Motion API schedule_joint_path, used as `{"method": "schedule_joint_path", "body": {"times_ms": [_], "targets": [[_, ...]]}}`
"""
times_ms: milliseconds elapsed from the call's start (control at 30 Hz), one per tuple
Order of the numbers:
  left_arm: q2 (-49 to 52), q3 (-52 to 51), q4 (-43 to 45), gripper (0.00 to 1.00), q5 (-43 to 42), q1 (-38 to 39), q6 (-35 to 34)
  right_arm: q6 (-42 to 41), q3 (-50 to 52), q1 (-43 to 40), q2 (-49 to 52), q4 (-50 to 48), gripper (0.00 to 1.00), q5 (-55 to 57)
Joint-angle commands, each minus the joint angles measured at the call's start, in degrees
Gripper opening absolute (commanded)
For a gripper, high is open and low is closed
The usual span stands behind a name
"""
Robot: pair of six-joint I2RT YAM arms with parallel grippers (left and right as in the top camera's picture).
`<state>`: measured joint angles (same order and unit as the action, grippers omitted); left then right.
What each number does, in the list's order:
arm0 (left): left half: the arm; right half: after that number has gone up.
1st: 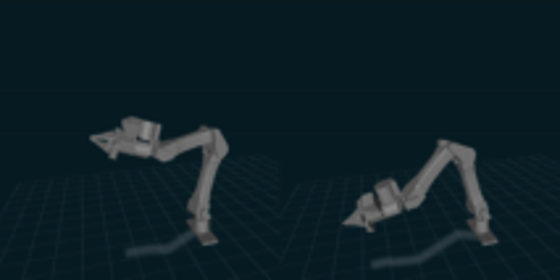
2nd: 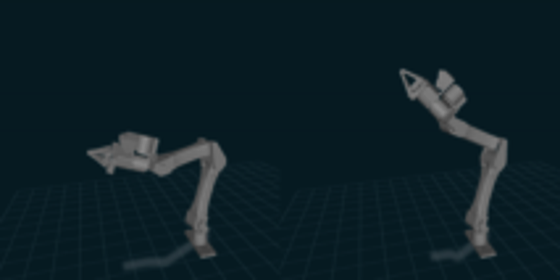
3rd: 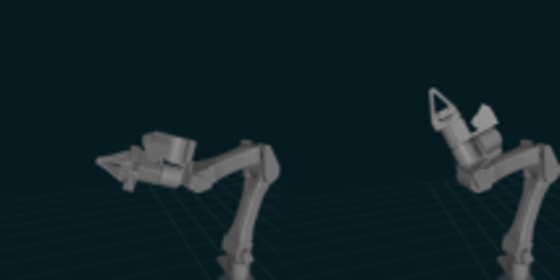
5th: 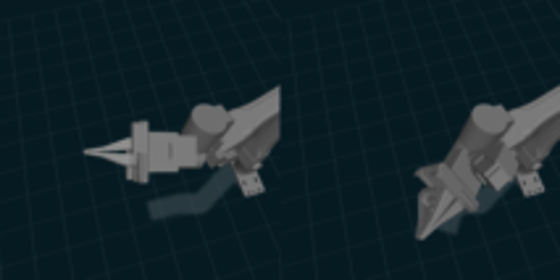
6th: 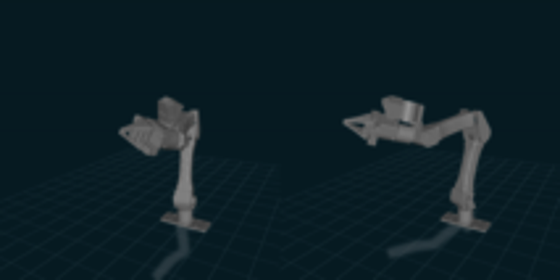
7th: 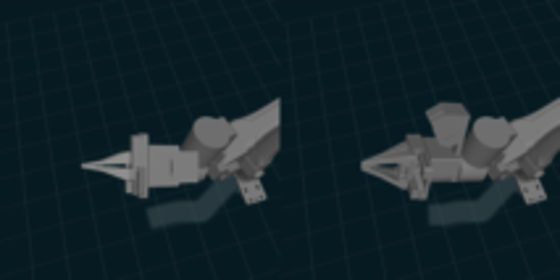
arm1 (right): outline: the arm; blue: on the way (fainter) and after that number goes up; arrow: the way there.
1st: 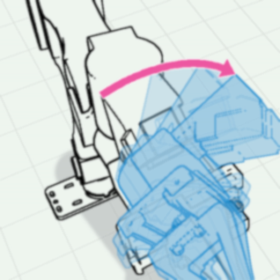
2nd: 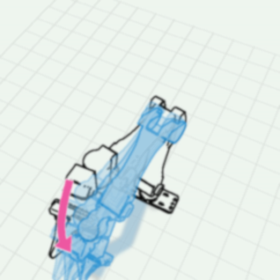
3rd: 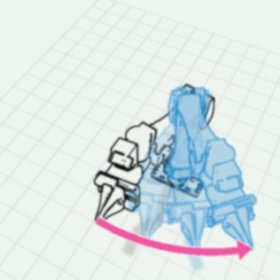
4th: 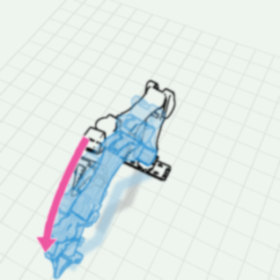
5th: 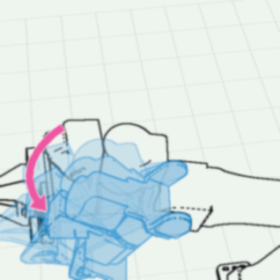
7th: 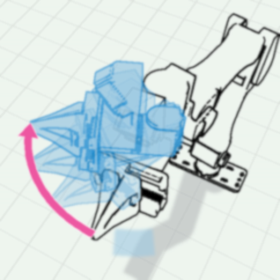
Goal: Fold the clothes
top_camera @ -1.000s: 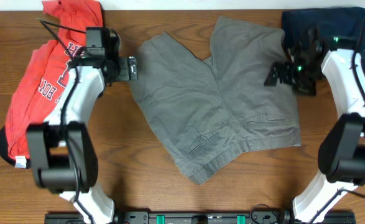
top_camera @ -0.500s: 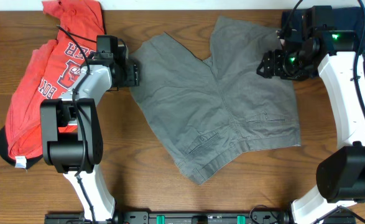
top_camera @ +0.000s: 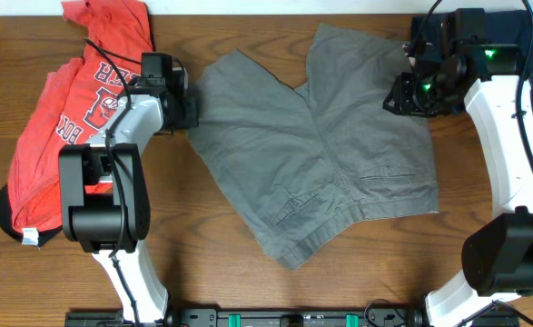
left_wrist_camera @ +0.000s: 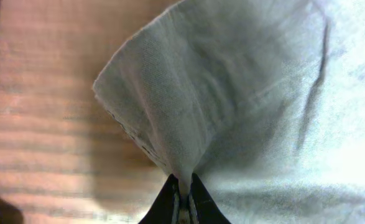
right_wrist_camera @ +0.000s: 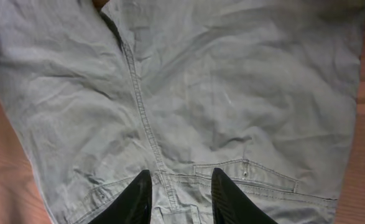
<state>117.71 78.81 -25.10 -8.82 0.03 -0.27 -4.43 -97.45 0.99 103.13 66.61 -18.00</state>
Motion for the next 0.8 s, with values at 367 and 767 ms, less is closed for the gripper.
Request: {"method": "schedule_joint_path", "body": {"times_ms": [367,767], "targets": [[-12.63,0.17,-31.71,0.06,7.04,-8.83,-3.23,-0.55,-0.70,1.33,0.22,-3.65,0.21,2.43],[-25.42,0.17,-46.12,0.07,11.02,-9.11,-3.89,-1.33,-0.68,5.40,6.75,-6.51,0.21,3.61]]}}
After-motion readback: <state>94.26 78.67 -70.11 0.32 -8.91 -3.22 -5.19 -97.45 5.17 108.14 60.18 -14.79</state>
